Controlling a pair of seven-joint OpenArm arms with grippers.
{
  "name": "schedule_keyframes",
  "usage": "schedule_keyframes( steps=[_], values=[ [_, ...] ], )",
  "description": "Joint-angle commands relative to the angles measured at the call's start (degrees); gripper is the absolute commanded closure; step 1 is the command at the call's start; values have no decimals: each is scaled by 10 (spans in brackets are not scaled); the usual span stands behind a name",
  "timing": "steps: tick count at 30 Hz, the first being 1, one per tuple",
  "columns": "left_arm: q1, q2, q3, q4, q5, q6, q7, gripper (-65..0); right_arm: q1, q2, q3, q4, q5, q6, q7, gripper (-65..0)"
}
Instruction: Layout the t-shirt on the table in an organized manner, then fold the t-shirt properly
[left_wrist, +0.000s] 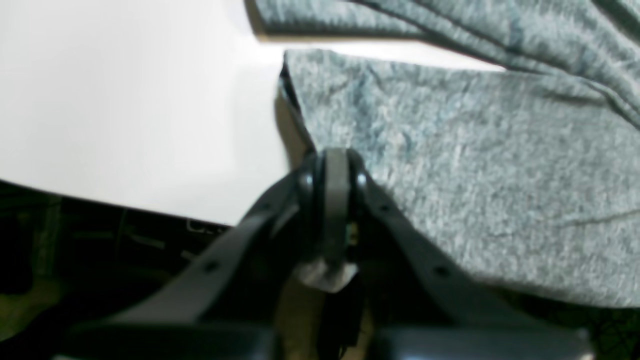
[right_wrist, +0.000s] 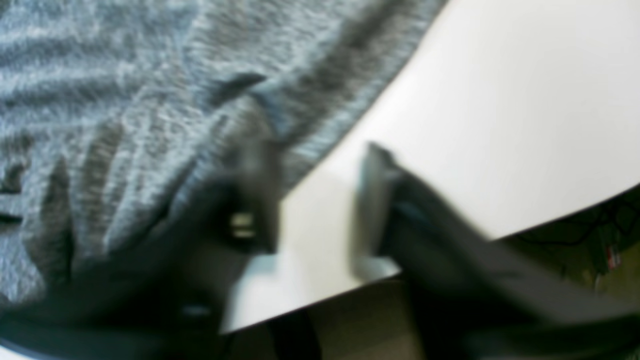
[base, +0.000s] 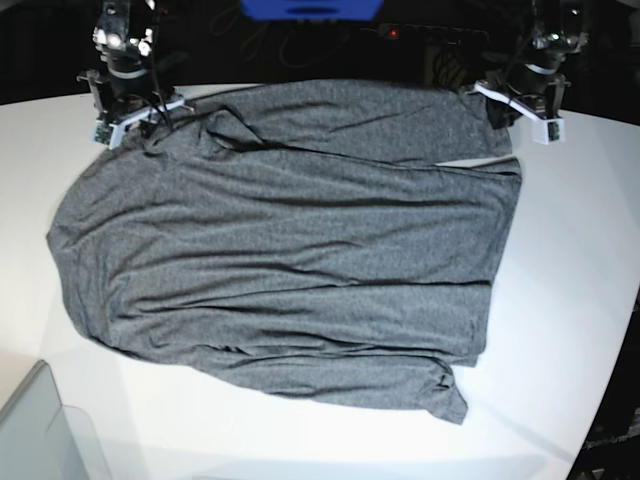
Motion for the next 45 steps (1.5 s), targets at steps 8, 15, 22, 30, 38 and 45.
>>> schedule_keyframes(
  steps=[8,15,22,30,38,45],
  values=[
    [5,-5,-22,49,-6,-1,-8,-1,0,2,4,27,-2,-2,-21,0],
    [0,-2,-33,96,-6,-1,-7,-1,-12,1,3,115,-2,-2,-21,0],
    [-34,-2,-35,105,-6,0,-7,-1,15,2,3,141,-2,-2,-25,0],
    [-65,-1,-54,102,-6,3,-6,-1,47,3,2,141,-2,-2,-25,0],
    [-77,-1,-54,80,-6,4,-6,-1,98,4,-1,136,-3,-2,-26,0],
    [-123,-1,-57,61,-6,1,67,-1,133,4,-2,107,-3,-2,-26,0]
  ],
)
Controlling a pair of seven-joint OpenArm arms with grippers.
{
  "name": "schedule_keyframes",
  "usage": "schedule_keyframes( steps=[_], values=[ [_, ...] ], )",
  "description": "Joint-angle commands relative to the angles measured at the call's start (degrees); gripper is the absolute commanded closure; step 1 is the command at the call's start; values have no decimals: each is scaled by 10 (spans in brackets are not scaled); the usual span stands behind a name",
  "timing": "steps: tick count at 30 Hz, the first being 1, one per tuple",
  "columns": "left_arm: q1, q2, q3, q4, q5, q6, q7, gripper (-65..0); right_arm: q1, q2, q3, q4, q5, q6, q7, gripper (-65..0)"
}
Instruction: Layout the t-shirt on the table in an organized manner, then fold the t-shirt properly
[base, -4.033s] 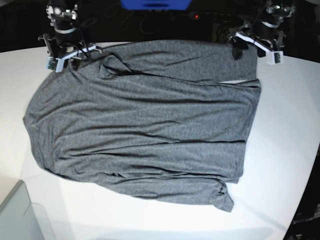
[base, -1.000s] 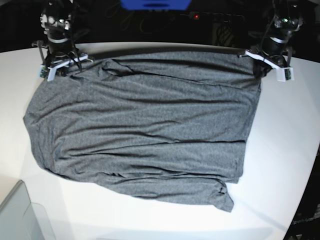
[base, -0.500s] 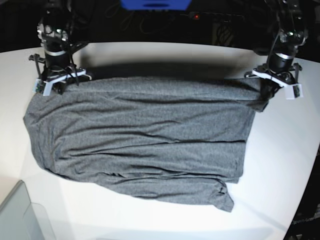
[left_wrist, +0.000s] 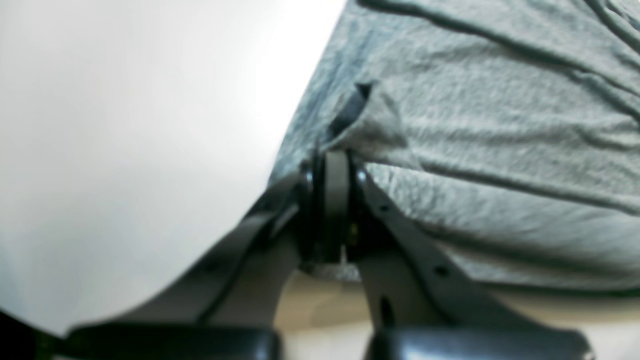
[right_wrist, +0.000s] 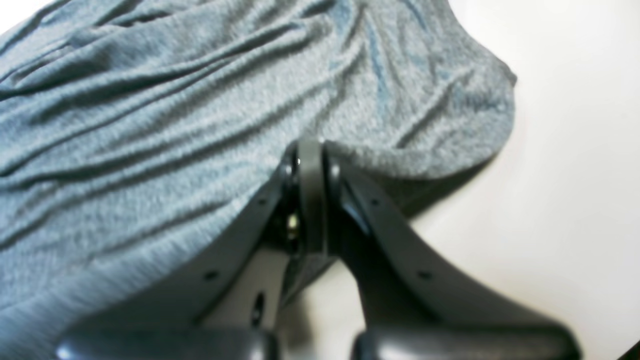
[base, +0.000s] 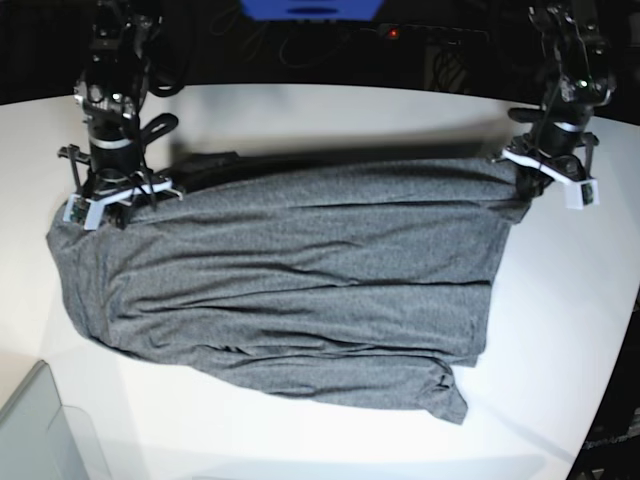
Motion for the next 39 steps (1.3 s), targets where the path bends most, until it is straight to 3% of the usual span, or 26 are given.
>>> schedule_keyframes(
  steps=[1,5,24,32,35,39],
  values=[
    [-14,-4,-5,1,-2,-1,-2,-1,8,4,-1,4,-2,-3,13,0],
    [-51,-5,-5,-25,1,-1,20,-1,19,5,-20,-14,-3,-3,13,0],
    [-162,-10,-2,-166,3,-1,20,-8,80,18,-23,-85,-3,-3,14,0],
    [-161,-10,-1,-175,3,-1,20,-243,80,19,-24,-85,-3,-2,14,0],
    [-155,-10,-4,-175,3,-1,20,-251,76,19,-24,-83,-3,-2,13,0],
    [-130,-10,-5,-161,3,-1,20,-251,72,19,-24,-83,-3,-2,13,-106]
  ],
)
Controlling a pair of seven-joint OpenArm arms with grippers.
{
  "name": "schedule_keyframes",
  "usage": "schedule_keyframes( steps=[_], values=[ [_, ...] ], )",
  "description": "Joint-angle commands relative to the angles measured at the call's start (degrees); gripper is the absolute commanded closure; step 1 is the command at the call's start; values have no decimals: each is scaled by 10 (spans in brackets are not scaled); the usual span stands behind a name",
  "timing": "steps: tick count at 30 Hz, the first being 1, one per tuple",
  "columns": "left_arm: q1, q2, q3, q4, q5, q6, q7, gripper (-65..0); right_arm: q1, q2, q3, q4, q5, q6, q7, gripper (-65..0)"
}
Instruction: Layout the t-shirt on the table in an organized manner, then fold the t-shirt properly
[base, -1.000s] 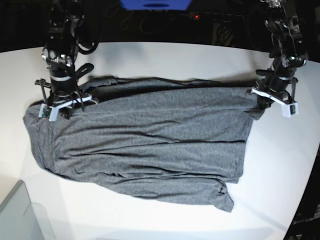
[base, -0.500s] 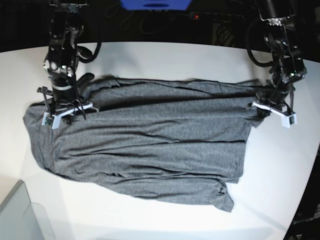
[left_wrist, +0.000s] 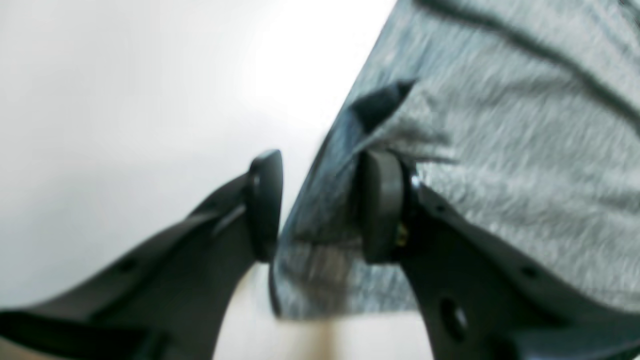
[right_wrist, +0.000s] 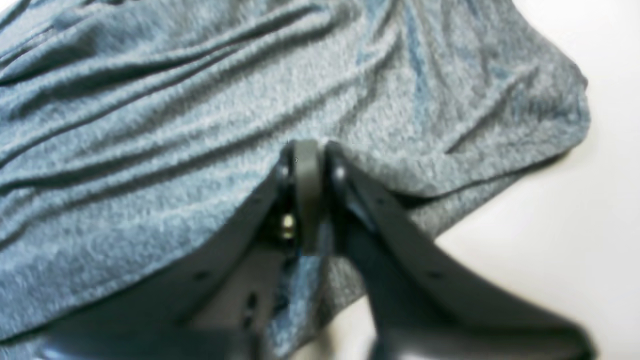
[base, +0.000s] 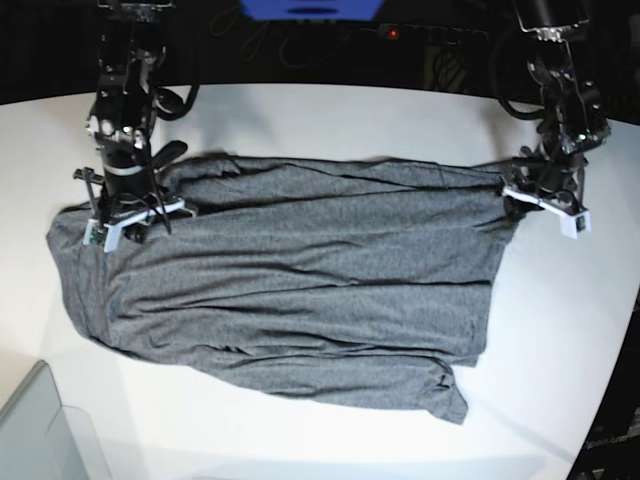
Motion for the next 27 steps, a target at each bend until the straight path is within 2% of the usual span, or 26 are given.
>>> schedule_keyframes(
  steps=[1,4,7,16,20,25,27],
  values=[
    [3,-7,-5,21,-5,-1,-9,-252,2,2,1,11,-3,-2,14,-139],
    [32,-7,-5,36,-8,-2,-9,-252,-10,1,1,13,-3,-2,14,-241],
    [44,-7,-5,29,-8,-2,-16,-258,-19,0,2,13,-3,-2,14,-284],
    [38,-2,-4,12,-8,-2,-16,-423,-48,-1,2,14,-3,-2,14,-286],
    [18,-2,0,-23,-8,-2,-16,-428,-70,-2,2,48,-2,-2,14,-286],
    [17,-1,0,-38,-9,-2,-16,-424,-98,-18,1,105,-1,-2,14,-287],
    [20,-1,1,-39,-8,-2,-16,-382,-108,-19,-4,110,-1,-2,14,-288]
  ],
)
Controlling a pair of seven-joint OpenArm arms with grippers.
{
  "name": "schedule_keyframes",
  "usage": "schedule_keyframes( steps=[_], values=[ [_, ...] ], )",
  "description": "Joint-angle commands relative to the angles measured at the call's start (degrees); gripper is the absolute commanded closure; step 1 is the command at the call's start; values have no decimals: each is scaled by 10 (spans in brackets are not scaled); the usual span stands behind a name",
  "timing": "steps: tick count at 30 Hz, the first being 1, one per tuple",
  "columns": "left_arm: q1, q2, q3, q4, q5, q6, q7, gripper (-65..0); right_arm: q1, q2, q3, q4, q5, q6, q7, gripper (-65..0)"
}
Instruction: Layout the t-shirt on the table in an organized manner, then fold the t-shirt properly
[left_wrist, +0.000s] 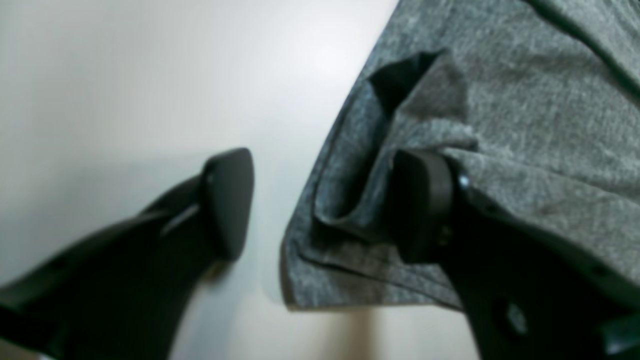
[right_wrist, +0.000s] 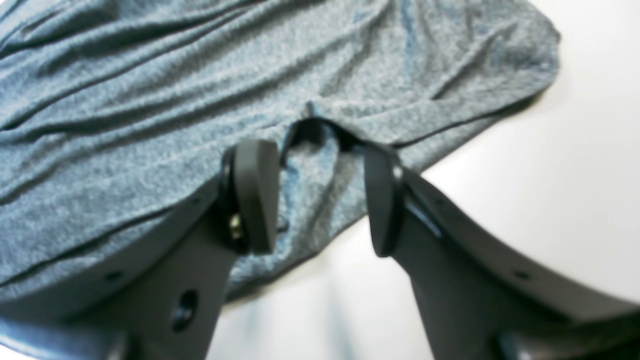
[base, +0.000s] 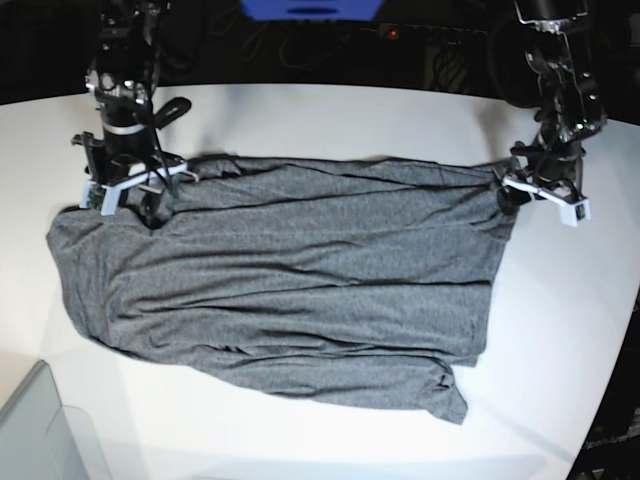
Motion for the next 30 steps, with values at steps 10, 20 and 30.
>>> schedule_keyframes(
  steps=[10,20,30],
  values=[
    [3,-2,-1,-28,1,4,22,0,-31,0,-98,4,-3,-5,10,-288],
    [5,-1,0,-24,0,4,22,-2,-25,28,-138,-63,-4,-4,12,-374],
    [9,17,0,-21,5,-53,22,-2,-10,59,-179,-66,-5,-7,13,-376]
  ],
)
